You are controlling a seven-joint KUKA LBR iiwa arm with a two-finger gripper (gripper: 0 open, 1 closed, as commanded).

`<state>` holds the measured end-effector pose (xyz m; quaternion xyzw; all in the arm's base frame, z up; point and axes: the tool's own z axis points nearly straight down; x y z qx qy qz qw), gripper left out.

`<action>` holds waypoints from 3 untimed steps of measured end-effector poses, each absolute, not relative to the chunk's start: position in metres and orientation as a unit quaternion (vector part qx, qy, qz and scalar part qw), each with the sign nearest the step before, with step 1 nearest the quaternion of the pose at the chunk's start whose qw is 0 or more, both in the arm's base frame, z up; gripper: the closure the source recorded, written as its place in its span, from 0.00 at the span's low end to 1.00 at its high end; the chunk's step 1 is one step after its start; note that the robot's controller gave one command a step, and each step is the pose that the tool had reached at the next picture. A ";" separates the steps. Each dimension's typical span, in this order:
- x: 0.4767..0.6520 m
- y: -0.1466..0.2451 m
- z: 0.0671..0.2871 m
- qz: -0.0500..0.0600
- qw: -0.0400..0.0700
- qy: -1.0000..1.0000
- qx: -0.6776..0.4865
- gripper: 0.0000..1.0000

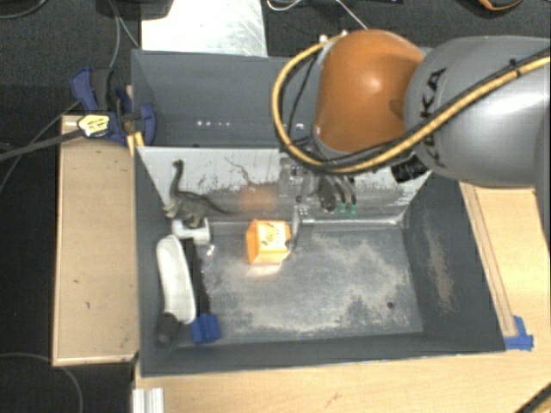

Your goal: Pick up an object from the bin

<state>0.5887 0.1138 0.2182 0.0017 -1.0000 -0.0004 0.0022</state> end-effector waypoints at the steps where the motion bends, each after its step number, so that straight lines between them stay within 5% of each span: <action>1: 0.590 0.113 0.223 -0.001 -0.002 -1.000 0.000 0.00; 2: 0.585 0.145 0.165 -0.001 0.001 -0.997 0.071 0.00; 3: 0.583 0.147 0.163 -0.001 -0.001 -1.000 0.024 0.00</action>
Offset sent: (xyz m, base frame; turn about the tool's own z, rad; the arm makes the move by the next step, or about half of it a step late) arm -0.0042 0.0326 -0.0564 -0.1478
